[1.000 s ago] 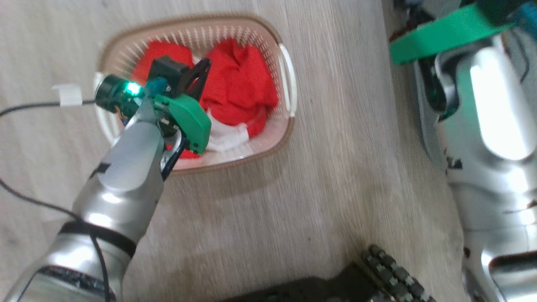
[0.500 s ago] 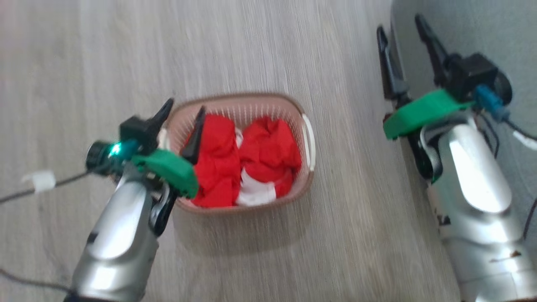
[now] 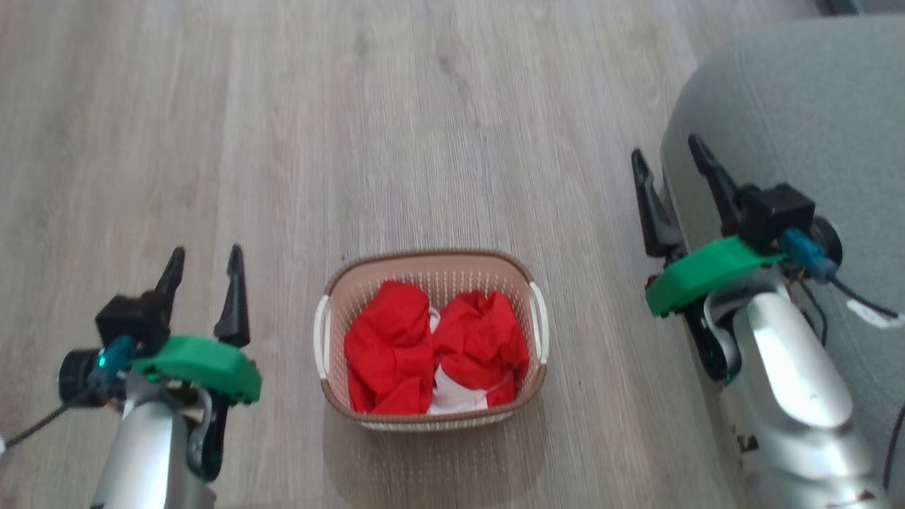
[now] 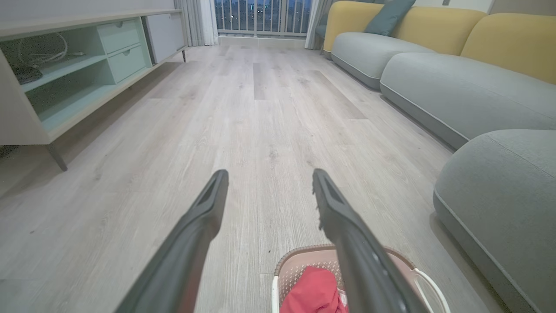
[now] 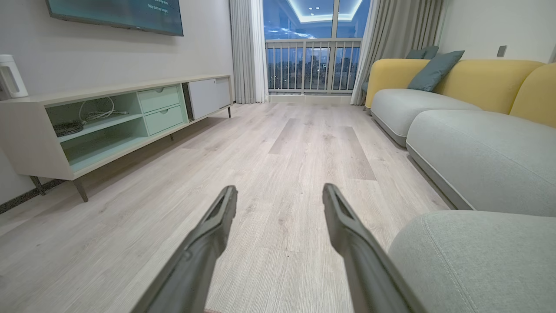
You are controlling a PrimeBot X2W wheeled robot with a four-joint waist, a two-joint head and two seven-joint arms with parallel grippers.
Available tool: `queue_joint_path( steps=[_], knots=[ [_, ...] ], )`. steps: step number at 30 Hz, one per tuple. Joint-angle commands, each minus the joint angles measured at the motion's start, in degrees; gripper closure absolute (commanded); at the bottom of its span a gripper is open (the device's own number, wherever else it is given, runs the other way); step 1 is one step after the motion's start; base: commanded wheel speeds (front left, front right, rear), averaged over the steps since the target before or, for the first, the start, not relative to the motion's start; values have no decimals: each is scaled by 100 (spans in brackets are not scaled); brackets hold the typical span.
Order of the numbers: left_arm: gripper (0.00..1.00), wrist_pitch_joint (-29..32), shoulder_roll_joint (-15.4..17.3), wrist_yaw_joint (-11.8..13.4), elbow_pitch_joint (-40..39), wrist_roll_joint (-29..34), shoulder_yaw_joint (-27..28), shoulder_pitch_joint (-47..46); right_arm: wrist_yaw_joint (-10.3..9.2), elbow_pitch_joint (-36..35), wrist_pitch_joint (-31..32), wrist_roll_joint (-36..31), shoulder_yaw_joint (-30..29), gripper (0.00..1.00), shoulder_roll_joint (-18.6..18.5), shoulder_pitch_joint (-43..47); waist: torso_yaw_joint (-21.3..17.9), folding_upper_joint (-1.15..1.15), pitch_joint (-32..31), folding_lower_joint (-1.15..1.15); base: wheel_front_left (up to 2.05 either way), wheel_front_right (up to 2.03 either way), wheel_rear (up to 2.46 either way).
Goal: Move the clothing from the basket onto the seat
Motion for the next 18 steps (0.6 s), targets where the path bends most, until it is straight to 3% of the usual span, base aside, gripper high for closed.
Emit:
queue_joint_path(
  steps=[1, 11, 18],
  knots=[
    [0, -55, 80, -4, -270, 93, 254, -72, -1, -211, -37, 59, 96, 0, -18, -29, 47, -1, -187, 1, 0, 0, 0],
    [0, -55, -45, 6, -910, 301, 833, 600, -1, -395, -37, 143, 27, 0, -43, 380, 22, -1, -418, 1, 0, 0, 0],
    [0, -55, -143, 8, -993, 364, 935, 820, -1, -451, -37, 125, -10, 0, -59, 418, 9, -1, -360, 1, 0, 0, 0]
  ],
)
